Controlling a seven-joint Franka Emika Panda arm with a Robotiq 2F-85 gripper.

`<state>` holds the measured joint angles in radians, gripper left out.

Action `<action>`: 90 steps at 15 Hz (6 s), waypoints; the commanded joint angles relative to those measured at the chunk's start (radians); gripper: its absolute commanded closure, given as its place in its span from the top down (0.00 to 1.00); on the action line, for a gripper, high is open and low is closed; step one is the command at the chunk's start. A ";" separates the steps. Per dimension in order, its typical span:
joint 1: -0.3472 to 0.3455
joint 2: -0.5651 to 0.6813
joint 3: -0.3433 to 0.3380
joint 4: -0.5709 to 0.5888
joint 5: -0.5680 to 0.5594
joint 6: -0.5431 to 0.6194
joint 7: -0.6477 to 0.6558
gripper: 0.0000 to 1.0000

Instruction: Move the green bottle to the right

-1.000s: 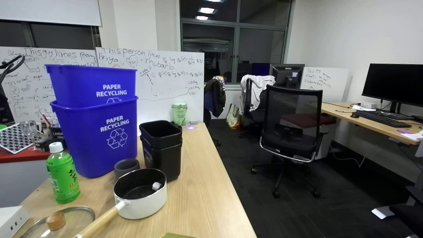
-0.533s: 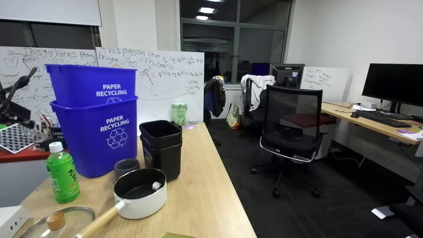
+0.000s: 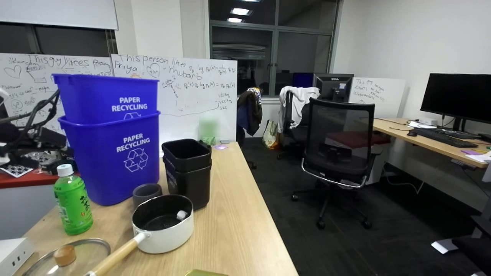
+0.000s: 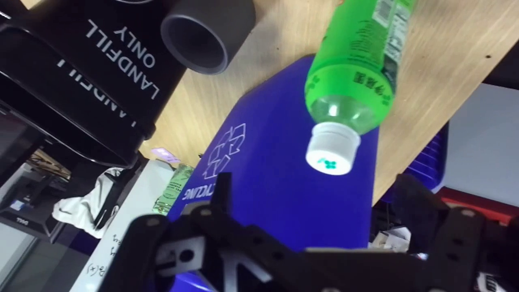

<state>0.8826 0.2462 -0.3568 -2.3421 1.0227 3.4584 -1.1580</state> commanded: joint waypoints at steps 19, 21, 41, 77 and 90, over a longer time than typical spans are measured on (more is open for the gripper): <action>0.259 0.204 -0.182 0.078 0.083 -0.005 0.364 0.25; 0.266 0.202 -0.194 0.073 0.080 -0.005 0.367 0.11; 0.288 0.018 -0.238 -0.024 0.124 -0.003 0.345 0.26; 0.223 0.411 -0.211 0.212 0.013 -0.006 0.616 0.72; 0.231 0.376 -0.231 0.212 0.051 -0.016 0.718 0.19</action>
<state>1.1054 0.6356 -0.5807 -2.1305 1.0535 3.4562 -0.4489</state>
